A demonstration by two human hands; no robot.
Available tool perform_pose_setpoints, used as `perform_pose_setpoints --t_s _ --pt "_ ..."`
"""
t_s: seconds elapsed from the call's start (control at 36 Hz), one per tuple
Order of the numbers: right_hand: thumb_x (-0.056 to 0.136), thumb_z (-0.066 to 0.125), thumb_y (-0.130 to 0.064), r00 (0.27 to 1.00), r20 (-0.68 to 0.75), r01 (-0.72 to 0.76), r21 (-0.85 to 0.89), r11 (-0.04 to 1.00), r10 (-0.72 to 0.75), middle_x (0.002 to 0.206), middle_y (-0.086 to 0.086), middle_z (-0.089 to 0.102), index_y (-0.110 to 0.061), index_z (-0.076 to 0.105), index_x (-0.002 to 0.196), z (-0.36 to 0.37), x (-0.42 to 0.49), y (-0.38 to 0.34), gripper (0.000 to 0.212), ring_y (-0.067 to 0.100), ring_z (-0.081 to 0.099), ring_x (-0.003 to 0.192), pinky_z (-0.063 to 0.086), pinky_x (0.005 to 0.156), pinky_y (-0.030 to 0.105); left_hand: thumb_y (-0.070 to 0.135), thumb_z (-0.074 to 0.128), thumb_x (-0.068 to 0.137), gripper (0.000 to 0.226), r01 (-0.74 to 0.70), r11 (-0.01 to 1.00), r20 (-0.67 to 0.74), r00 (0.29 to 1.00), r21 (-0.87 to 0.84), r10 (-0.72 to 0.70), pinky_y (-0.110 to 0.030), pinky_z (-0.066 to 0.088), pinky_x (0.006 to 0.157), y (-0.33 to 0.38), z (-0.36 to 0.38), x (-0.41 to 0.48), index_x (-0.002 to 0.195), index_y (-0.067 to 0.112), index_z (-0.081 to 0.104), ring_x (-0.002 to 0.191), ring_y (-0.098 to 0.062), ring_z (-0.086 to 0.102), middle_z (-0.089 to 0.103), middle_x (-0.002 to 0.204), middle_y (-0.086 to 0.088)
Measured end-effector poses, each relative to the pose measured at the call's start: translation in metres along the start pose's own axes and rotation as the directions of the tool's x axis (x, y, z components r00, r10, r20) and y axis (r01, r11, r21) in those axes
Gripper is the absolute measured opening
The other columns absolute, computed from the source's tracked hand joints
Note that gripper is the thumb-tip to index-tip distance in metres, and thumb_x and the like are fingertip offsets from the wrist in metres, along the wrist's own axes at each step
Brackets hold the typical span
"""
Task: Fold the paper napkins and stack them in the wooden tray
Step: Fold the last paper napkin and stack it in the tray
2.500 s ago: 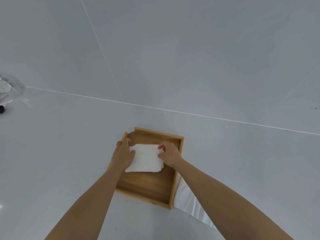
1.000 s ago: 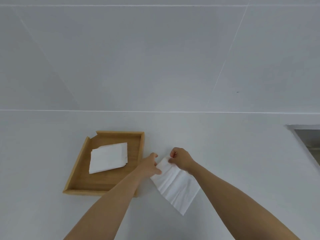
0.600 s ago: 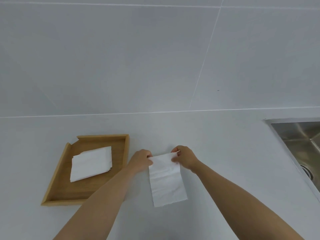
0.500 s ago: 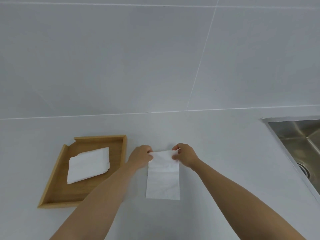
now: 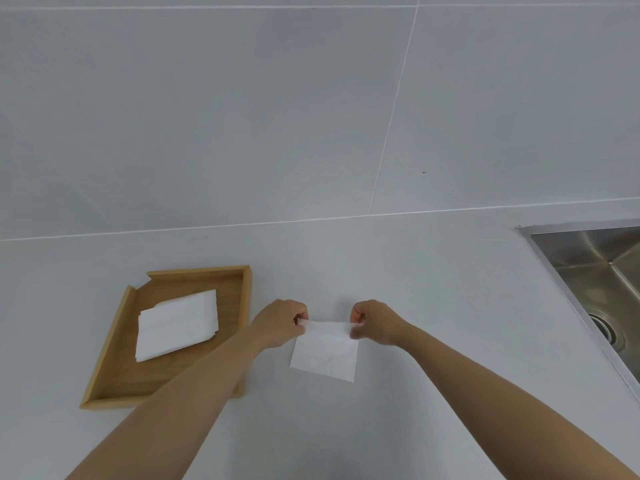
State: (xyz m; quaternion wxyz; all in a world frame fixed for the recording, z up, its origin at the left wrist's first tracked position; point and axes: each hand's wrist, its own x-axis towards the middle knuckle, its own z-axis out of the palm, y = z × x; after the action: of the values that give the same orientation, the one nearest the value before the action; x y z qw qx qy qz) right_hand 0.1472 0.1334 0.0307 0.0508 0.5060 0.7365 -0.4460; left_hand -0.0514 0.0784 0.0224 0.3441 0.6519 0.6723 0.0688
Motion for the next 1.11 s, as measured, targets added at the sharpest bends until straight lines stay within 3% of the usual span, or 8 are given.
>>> perform_pose_setpoints --t_s 0.11,0.19,0.31,0.47,0.64,1.03,1.08,1.11 --pt "0.079 0.064 -0.008 0.998 0.060 0.016 -0.081 0.997 -0.011 0.091 0.001 0.049 -0.010 0.058 0.090 0.014 -0.010 0.005 0.013 0.018 0.046 0.084 0.037 0.066 0.022 0.008 0.049 0.085 0.017 -0.002 0.995 0.097 0.995 0.096 -0.007 -0.018 0.034 0.062 -0.003 0.007 -0.009 0.093 0.003 0.063 0.079 -0.015 0.049 0.066 0.099 -0.009" --pt "0.078 0.067 -0.007 0.996 0.088 0.007 -0.089 0.996 0.001 0.093 0.003 0.054 -0.014 0.054 0.084 0.021 -0.015 0.008 0.015 0.018 0.049 0.085 0.038 0.069 0.022 0.015 0.060 0.080 0.017 0.009 0.989 0.180 0.983 0.151 -0.037 -0.020 0.036 0.065 -0.007 0.013 -0.012 0.096 0.008 0.062 0.088 -0.019 0.056 0.064 0.101 -0.004" --pt "0.074 0.074 -0.018 0.994 0.094 -0.052 -0.040 0.998 0.055 0.102 0.009 0.062 -0.011 0.059 0.101 0.021 -0.018 0.014 0.031 0.017 0.052 0.086 0.041 0.076 0.025 0.037 0.075 0.069 0.043 0.046 0.985 0.260 0.962 0.166 -0.089 -0.021 0.034 0.064 -0.012 0.014 -0.011 0.102 0.013 0.058 0.086 -0.013 0.048 0.060 0.103 -0.001" --pt "0.081 0.066 -0.029 0.964 -0.206 -0.153 0.094 0.984 0.170 0.104 0.006 0.060 -0.014 0.053 0.112 0.018 -0.008 0.016 0.037 0.019 0.055 0.087 0.045 0.077 0.029 0.032 0.059 0.085 0.036 0.146 0.989 0.030 0.989 -0.029 -0.145 -0.026 0.037 0.076 -0.011 0.012 0.002 0.114 0.012 0.051 0.093 -0.018 0.049 0.054 0.114 -0.009" --pt "0.083 0.062 -0.025 0.954 -0.197 -0.222 0.046 0.974 0.227 0.124 0.007 0.054 -0.014 0.047 0.124 0.035 0.003 0.013 0.045 0.023 0.054 0.111 0.046 0.088 0.033 0.023 0.055 0.089 0.040 0.167 0.985 -0.007 0.986 0.041 -0.167 -0.034 0.042 0.093 0.002 0.020 0.018 0.126 0.014 0.044 0.111 -0.027 0.052 0.043 0.128 -0.014" --pt "0.077 0.064 -0.009 0.958 -0.147 -0.257 -0.055 0.965 0.247 0.114 0.012 0.056 -0.009 0.060 0.093 0.047 0.017 0.006 0.017 0.024 0.054 0.095 0.040 0.070 0.027 0.019 0.065 0.079 0.017 0.188 0.956 0.044 0.978 0.226 -0.203 -0.038 0.039 0.091 0.006 0.029 0.030 0.096 0.015 0.061 0.109 -0.026 0.048 0.048 0.117 -0.008" --pt "0.078 0.061 -0.006 0.965 -0.147 -0.221 -0.015 0.975 0.216 0.100 0.010 0.059 -0.014 0.051 0.078 0.046 0.016 0.005 0.013 0.020 0.049 0.084 0.037 0.066 0.025 0.014 0.061 0.079 0.008 0.204 0.962 0.037 0.976 0.181 -0.214 -0.036 0.034 0.086 0.005 0.025 0.027 0.078 0.021 0.058 0.103 -0.024 0.052 0.052 0.101 -0.002" --pt "0.078 0.060 -0.006 0.970 -0.149 -0.191 0.023 0.981 0.192 0.090 0.006 0.056 -0.015 0.046 0.071 0.044 0.015 0.004 0.018 0.019 0.047 0.080 0.036 0.062 0.022 0.012 0.059 0.080 0.020 0.214 0.967 0.037 0.975 0.138 -0.221 -0.035 0.031 0.083 0.004 0.023 0.025 0.068 0.025 0.050 0.096 -0.023 0.052 0.051 0.089 0.003"
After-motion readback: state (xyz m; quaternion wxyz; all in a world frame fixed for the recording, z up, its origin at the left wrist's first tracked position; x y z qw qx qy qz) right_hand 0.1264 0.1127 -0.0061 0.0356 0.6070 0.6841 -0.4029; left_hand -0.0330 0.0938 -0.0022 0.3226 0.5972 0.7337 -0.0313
